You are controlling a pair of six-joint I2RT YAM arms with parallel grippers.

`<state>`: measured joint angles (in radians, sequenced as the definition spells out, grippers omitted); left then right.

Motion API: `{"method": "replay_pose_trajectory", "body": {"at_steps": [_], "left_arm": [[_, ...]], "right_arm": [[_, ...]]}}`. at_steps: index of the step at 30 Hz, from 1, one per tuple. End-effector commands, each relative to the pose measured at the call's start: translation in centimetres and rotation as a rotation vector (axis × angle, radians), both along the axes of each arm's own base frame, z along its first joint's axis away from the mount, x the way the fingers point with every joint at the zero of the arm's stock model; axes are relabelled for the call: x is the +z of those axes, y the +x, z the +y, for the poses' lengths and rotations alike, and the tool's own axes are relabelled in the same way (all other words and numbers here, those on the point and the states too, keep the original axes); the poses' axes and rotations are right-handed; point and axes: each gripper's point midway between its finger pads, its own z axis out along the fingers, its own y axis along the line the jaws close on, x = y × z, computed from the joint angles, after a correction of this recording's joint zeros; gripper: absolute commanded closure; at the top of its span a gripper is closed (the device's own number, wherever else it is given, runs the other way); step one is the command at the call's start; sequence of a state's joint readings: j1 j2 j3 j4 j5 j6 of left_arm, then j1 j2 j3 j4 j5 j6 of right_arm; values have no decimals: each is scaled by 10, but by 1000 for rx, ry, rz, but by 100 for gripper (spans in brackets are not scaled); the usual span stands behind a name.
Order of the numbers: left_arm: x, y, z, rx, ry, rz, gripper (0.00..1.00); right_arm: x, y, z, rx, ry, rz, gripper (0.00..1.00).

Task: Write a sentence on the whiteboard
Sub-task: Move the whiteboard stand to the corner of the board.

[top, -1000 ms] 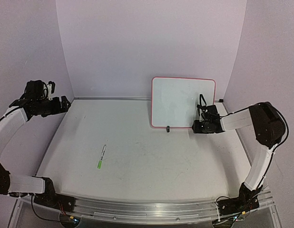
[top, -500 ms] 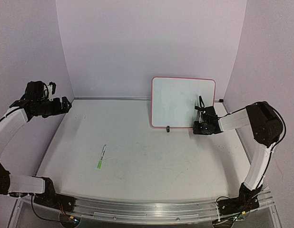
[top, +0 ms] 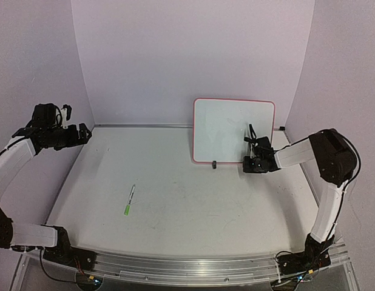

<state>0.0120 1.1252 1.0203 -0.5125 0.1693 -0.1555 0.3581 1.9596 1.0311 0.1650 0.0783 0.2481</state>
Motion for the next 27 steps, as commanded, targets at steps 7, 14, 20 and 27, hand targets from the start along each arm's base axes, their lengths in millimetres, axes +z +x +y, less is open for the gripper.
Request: {"method": "replay_pose_trajectory", "body": {"at_steps": [7,14,20,27], "left_arm": [[13,2,-3,-16,-12,-51,1],[13,3,-3,-16,-13,-49,1],[11,3,-4,-16,-15,-44,1],[8,4,-4,-16,-22,-35,1]], "right_arm": [[7,10,10,4,-43,-62,90],[15,-4,16,12,-74,-98,100],[24,-27,24,18,-121,-128,100],[29,-57,39,40,-127,-129,100]]}}
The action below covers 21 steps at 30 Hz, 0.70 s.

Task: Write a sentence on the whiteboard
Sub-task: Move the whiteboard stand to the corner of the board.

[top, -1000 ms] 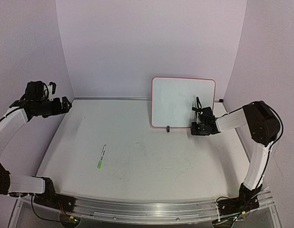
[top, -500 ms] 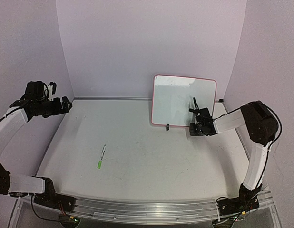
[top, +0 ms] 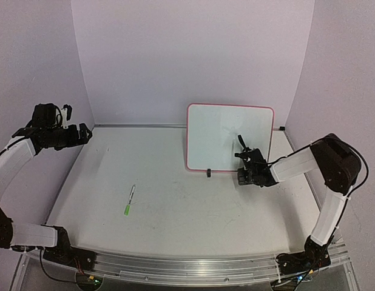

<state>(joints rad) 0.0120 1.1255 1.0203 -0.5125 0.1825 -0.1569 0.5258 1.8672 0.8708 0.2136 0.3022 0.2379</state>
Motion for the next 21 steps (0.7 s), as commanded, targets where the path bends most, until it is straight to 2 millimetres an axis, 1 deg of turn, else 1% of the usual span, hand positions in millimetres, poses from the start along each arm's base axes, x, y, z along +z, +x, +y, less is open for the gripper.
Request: {"method": "replay_pose_trajectory", "body": {"at_steps": [1,8,11,15,21], "left_arm": [[8,4,-2,-6,-14,-35,1],[5,5,-3,-9,-22,-23,1],[1,6,-1,3,-18,-6,1],[-5,7,7,52,-2,29,1],[-8,10,5,47,-17,43,1]], "right_arm": [[28,-11,24,35,40,-69,100],[20,-39,56,92,61,-35,100],[21,-50,73,119,72,-33,100],[22,-65,95,146,88,-30,100],[20,-82,120,166,108,-17,100]]}}
